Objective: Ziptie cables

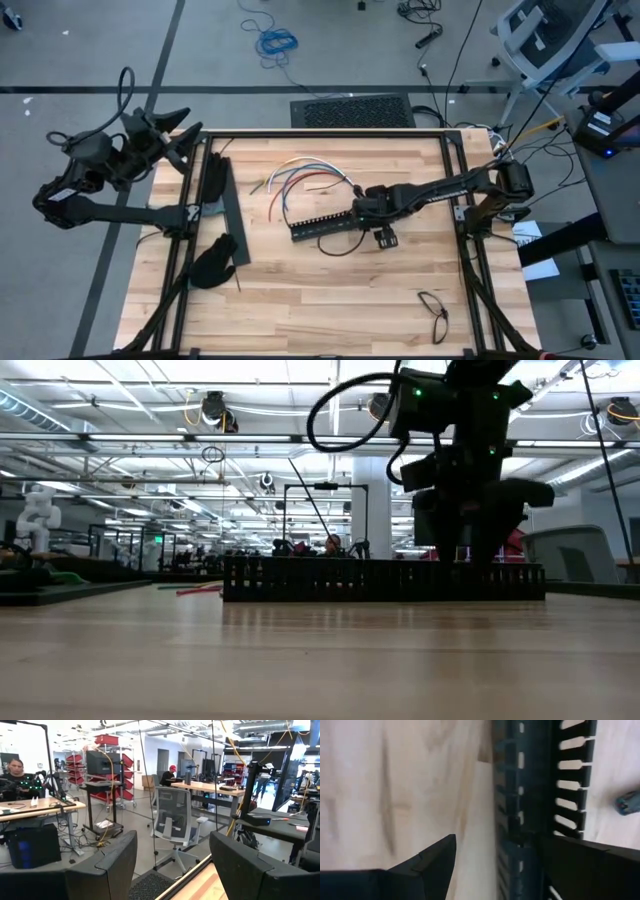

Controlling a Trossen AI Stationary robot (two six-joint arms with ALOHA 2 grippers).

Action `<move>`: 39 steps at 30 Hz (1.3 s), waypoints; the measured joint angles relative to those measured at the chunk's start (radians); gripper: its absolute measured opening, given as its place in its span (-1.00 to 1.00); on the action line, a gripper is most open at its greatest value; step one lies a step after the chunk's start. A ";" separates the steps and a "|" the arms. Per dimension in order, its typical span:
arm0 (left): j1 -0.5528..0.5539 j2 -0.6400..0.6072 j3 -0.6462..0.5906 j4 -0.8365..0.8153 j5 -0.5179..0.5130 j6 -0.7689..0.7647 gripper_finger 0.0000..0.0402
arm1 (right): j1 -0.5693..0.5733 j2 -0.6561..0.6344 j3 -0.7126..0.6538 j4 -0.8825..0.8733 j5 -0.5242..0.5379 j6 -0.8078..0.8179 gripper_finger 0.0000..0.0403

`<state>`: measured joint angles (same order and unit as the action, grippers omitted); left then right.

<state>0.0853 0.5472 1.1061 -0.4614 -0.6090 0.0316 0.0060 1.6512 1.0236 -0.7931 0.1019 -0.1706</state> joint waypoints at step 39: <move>0.000 0.000 0.000 0.007 -0.023 0.000 0.23 | 0.077 0.020 -0.084 0.537 -0.154 0.919 -0.10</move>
<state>0.0849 0.5476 1.1057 -0.4545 -0.6323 0.0315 0.0825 1.6710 0.9398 -0.2559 -0.0523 0.7486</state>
